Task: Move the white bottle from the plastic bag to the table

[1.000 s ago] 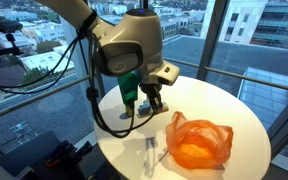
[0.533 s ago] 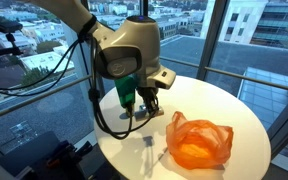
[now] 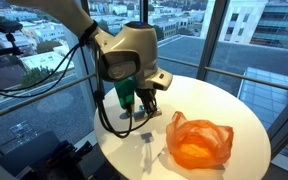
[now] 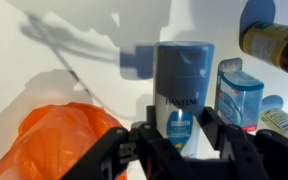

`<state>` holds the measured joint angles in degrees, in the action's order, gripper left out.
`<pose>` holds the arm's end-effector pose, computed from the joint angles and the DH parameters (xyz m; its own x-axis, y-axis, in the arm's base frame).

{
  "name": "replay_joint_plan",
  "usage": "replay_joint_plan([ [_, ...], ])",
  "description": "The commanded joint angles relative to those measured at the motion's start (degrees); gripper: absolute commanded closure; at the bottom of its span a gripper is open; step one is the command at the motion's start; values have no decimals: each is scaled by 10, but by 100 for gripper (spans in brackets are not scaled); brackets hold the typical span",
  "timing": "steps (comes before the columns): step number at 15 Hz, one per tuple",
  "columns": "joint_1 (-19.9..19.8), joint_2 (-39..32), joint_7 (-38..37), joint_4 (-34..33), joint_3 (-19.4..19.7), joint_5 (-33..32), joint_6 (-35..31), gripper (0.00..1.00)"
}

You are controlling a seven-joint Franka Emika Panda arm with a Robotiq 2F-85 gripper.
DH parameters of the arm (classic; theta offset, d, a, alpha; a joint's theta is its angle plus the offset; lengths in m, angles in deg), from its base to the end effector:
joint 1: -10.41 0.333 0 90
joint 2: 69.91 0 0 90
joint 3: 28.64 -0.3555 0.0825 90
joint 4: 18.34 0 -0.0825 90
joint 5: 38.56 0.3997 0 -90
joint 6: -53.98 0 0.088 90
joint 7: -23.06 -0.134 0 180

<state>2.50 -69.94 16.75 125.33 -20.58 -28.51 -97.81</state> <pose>0.4720 -0.1376 0.2948 0.8490 -0.5145 0.1206 -0.5025 -0.8566 -0.1172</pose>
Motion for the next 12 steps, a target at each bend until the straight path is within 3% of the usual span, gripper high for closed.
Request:
replay_joint_plan([
  [1, 14, -31, 19, -8, -16, 29, -33, 76],
  [12, 1, -152, 39, -55, -55, 75, -98, 76],
])
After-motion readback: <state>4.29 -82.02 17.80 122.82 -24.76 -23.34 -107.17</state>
